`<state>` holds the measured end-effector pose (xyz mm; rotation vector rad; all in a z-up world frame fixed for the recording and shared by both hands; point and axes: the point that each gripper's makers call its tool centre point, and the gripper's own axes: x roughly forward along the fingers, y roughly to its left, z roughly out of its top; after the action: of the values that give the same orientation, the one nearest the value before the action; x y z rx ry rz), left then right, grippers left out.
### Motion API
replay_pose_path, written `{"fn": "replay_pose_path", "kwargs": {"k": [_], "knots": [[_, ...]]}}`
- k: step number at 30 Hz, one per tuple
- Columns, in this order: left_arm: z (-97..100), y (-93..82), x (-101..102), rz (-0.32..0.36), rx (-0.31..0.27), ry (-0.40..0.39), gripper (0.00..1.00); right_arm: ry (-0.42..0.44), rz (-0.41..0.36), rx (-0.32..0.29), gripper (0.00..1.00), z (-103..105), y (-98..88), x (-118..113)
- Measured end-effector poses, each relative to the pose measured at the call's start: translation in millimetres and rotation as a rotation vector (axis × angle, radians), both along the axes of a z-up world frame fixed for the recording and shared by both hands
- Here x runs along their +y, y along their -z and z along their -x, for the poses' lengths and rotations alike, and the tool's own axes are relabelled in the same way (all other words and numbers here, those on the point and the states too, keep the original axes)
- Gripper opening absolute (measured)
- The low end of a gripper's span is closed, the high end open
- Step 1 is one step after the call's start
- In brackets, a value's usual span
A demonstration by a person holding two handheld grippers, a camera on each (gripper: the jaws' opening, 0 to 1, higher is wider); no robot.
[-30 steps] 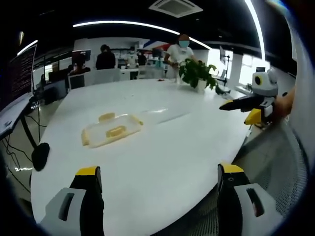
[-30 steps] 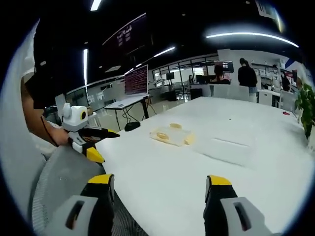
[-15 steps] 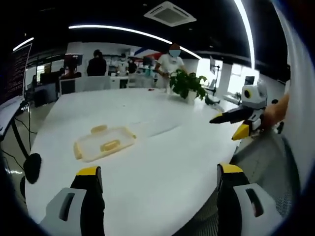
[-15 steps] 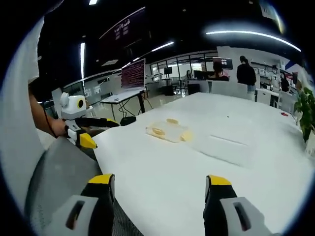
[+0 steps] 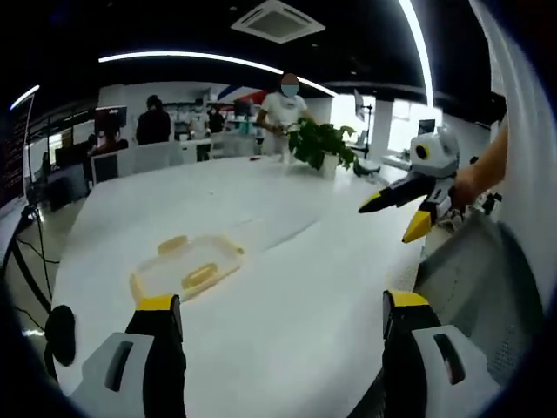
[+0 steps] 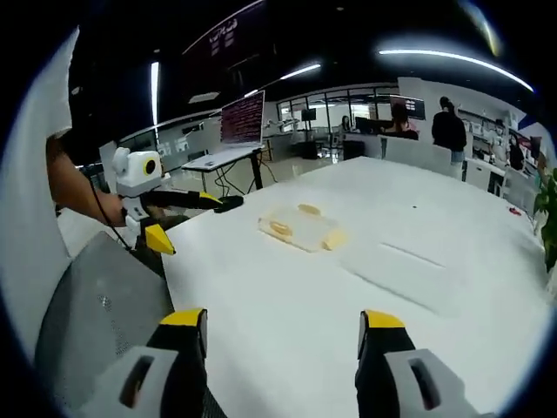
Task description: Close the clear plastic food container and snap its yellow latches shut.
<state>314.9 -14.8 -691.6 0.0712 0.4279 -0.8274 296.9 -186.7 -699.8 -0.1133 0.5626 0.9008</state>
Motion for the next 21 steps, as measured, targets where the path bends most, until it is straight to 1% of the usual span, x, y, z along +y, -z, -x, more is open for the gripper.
{"fn": "replay_pose_path", "kwargs": {"k": [3,11,20,21], "knots": [[-7.0,2.6,1,-0.017,-0.007,0.013,0.94,-0.007,0.005,-0.005,0.71,-10,2.7,0],[-24.0,8.3,6,-0.029,0.001,0.026,0.93,-0.022,0.001,-0.011,0.71,-34,9.4,8],[-45.2,11.3,14,-0.039,0.005,0.019,0.93,-0.059,0.004,-0.027,0.70,-54,9.0,21],[-49.1,12.2,15,-0.037,0.007,0.020,0.93,-0.064,0.008,-0.032,0.70,-60,9.0,22]]}}
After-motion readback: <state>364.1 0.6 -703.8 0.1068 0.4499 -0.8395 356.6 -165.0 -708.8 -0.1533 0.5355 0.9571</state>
